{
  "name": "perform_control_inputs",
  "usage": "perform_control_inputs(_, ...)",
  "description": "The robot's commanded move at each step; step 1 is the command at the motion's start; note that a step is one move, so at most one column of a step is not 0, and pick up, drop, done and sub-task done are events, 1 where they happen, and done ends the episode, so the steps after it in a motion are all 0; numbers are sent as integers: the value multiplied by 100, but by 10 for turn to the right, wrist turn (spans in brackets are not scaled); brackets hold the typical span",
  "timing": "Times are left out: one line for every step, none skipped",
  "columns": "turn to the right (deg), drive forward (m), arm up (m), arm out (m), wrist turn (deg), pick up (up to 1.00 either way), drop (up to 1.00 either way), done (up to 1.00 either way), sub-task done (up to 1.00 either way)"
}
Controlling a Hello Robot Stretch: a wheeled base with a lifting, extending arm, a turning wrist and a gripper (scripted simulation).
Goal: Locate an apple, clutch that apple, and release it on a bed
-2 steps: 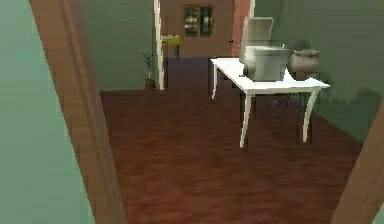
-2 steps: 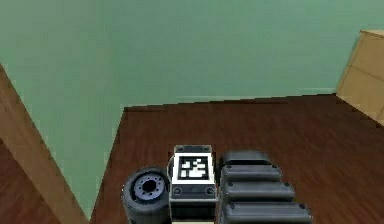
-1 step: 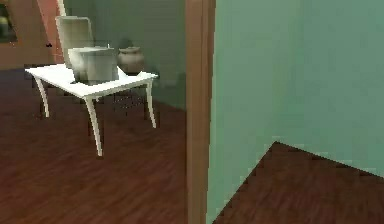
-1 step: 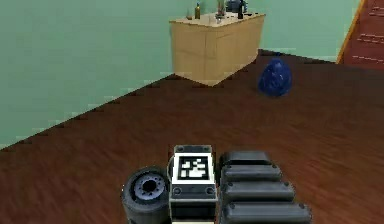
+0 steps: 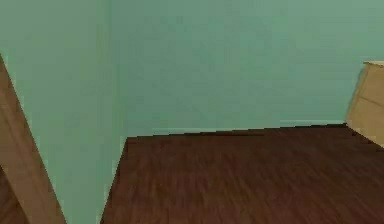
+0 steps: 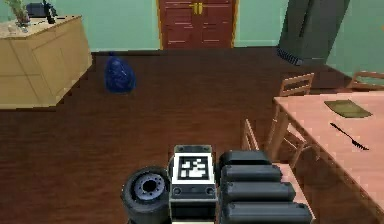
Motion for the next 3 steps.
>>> perform_control_inputs(360, 0, 0, 0, 0, 0, 0, 0, 0)
perform_control_inputs(0, 20, 0, 0, 0, 0, 0, 0, 0)
perform_control_inputs(-450, 0, 0, 0, 0, 0, 0, 0, 0)
